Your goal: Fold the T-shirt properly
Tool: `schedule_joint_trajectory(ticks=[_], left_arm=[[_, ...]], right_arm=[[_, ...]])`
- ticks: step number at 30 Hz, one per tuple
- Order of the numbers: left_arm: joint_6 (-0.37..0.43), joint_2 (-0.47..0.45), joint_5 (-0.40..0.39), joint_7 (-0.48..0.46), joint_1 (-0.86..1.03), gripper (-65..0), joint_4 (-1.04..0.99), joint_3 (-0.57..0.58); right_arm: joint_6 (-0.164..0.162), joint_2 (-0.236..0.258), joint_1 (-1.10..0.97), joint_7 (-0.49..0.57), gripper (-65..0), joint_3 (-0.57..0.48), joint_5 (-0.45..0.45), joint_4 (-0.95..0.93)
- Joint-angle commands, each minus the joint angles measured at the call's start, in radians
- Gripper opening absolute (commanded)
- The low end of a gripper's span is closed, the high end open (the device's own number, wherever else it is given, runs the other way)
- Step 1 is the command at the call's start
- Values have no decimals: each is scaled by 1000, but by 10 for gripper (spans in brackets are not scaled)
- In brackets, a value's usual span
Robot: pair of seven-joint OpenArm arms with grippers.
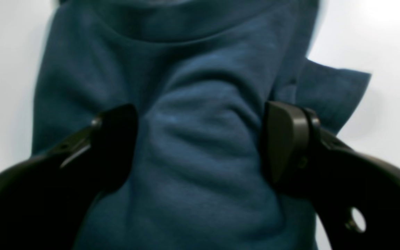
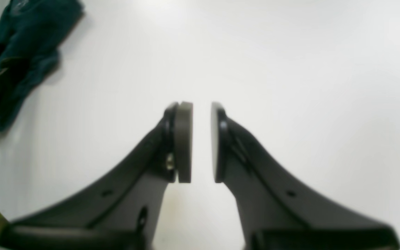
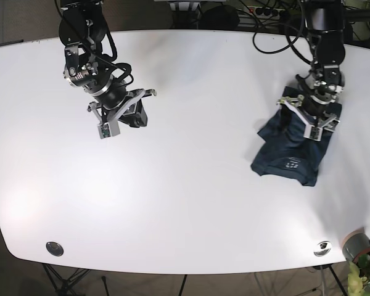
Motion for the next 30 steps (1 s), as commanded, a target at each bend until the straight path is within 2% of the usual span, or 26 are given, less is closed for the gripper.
schedule_joint_trajectory(ticks=[1,8,14,20,27,30], left_arm=[[8,-75,91,129,5,-143,-117,-61],[-98,-225,88,105,-124,-144,-457,-203],[-210,-313,88,25,-167,-144,-591,-250],[-258,-328,86,25,-159,-144,-519,-256],[-304,-327,86,30,-59,-144,-327,-364],[-314,-325,86,73,-30,-144,-226,-396]], right_arm=[[5,6,0,20,-571,4,16,56],[5,9,-27,18,-571,4,16,90],[5,4,-49,20,-571,0,16,90],[5,3,-54,20,-571,-2,16,90],[5,3,-72,20,-571,3,16,92],[5,6,-81,23,-571,3,14,113]])
